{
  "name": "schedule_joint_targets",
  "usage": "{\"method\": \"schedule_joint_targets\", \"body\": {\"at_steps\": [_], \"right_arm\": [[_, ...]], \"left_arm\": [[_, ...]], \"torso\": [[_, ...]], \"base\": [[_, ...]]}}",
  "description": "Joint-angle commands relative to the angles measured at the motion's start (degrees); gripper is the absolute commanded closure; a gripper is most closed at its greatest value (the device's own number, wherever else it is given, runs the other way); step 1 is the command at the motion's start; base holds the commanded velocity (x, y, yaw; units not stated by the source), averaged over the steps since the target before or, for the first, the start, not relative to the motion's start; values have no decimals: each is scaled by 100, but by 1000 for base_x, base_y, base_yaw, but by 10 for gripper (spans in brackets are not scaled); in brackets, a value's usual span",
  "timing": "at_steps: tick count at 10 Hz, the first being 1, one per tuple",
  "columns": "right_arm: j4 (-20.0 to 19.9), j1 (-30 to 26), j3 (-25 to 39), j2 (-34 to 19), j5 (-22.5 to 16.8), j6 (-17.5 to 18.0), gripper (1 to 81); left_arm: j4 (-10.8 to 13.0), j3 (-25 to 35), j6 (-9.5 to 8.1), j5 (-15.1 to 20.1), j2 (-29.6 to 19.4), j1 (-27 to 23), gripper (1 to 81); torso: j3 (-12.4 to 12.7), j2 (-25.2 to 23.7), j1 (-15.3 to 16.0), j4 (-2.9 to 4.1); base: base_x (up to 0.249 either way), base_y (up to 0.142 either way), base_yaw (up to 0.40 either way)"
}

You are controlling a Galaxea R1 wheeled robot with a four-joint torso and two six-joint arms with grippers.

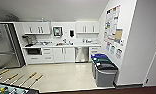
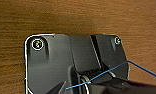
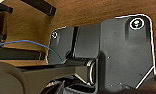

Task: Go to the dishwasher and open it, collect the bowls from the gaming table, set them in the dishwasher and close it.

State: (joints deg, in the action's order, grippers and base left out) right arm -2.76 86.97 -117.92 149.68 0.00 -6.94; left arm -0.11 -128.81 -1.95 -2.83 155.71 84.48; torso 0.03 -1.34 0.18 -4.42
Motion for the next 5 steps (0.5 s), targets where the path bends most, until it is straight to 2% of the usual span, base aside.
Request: {"method": "schedule_joint_targets", "body": {"at_steps": [1, 5], "right_arm": [[29, -307, 77, -137, -316, 8, 10], [38, -307, 60, -163, -316, -1, 10]], "left_arm": [[72, 49, 2, 256, -101, -313, 10], [72, 31, 2, 256, -84, -313, 10]], "torso": [[0, 0, 0, 0], [0, 0, 0, 0]], "base": [[243, 0, 0], [243, 0, 0]]}}
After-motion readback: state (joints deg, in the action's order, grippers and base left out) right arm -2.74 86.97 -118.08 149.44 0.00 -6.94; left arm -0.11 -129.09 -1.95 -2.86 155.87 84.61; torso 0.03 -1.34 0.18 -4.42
